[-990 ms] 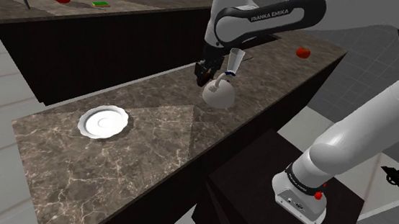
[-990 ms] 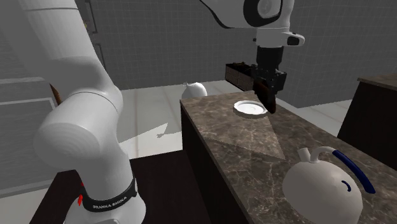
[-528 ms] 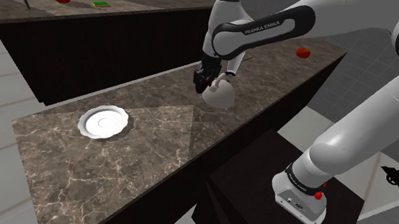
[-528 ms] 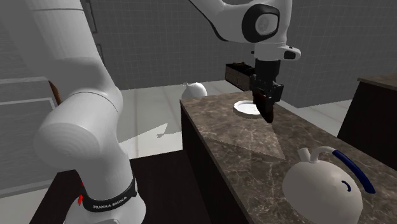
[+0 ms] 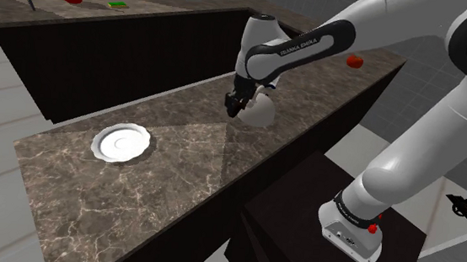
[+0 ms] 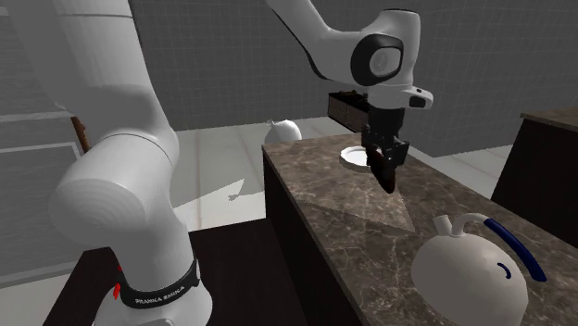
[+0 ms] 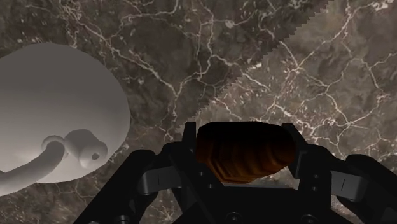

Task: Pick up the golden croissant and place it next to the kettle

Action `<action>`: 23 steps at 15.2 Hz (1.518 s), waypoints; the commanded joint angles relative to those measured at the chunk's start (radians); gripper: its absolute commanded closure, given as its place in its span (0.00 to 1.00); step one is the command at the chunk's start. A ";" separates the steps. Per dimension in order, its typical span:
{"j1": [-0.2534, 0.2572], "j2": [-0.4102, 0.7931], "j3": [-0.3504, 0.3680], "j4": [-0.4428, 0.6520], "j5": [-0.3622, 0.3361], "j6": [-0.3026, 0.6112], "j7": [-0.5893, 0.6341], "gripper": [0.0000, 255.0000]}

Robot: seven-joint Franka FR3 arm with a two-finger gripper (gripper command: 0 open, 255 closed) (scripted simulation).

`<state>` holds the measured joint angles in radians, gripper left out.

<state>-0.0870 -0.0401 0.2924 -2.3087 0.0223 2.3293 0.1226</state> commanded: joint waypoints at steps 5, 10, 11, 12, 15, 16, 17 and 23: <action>0.001 0.052 0.002 -0.032 -0.021 0.082 0.017 1.00; 0.002 0.102 0.001 -0.051 -0.044 0.150 0.033 1.00; 0.002 0.113 0.000 -0.055 -0.050 0.163 0.037 1.00; 0.003 0.124 -0.001 -0.058 -0.055 0.177 0.041 1.00; 0.005 0.158 -0.004 -0.065 -0.073 0.216 0.054 1.00; 0.005 0.169 -0.006 -0.067 -0.080 0.229 0.058 1.00; 0.006 0.181 -0.008 -0.069 -0.087 0.242 0.063 1.00; 0.016 0.255 -0.023 -0.074 -0.131 0.319 0.094 1.00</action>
<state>-0.0709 0.1959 0.2743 -2.3798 -0.1008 2.6383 0.2130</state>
